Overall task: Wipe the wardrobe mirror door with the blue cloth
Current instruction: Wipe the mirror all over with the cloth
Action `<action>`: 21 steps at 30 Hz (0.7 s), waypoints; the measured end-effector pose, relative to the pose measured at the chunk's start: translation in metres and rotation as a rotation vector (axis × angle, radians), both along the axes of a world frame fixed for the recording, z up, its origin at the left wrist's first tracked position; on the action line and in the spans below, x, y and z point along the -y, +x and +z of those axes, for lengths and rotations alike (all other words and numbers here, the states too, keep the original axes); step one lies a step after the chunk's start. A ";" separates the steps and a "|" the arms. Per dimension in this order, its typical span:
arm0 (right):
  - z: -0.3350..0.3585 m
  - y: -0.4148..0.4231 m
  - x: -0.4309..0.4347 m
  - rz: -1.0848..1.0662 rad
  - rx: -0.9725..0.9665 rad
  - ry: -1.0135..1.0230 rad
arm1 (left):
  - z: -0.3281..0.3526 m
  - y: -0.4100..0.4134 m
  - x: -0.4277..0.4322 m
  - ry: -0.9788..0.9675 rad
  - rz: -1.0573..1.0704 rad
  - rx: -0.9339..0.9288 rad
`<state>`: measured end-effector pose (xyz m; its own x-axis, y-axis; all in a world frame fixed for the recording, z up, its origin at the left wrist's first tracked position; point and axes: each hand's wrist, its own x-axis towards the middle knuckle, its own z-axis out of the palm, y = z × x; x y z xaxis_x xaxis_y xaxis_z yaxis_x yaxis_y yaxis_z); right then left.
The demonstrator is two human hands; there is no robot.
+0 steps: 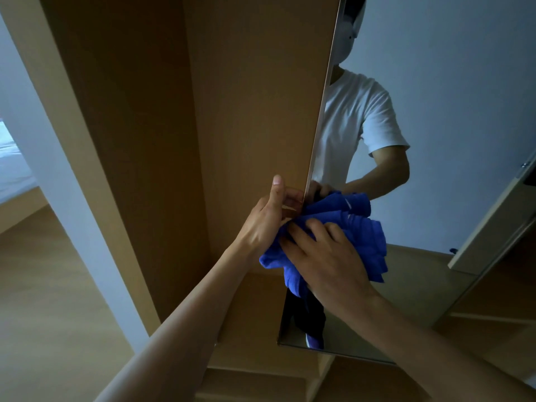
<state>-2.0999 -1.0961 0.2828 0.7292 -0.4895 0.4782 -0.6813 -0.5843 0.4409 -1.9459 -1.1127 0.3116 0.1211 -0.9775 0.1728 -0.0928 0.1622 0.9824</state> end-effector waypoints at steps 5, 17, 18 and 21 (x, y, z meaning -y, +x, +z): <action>-0.044 0.001 -0.002 -0.015 -0.097 0.137 | -0.007 -0.004 -0.002 -0.023 -0.004 -0.010; -0.051 -0.007 -0.015 0.007 -0.057 0.226 | -0.020 -0.011 -0.012 0.007 -0.021 -0.066; -0.044 -0.009 -0.017 0.009 -0.030 0.208 | -0.022 -0.011 -0.014 0.026 -0.020 -0.062; -0.025 -0.011 -0.020 0.016 0.061 0.126 | -0.031 -0.012 -0.019 0.080 0.003 -0.011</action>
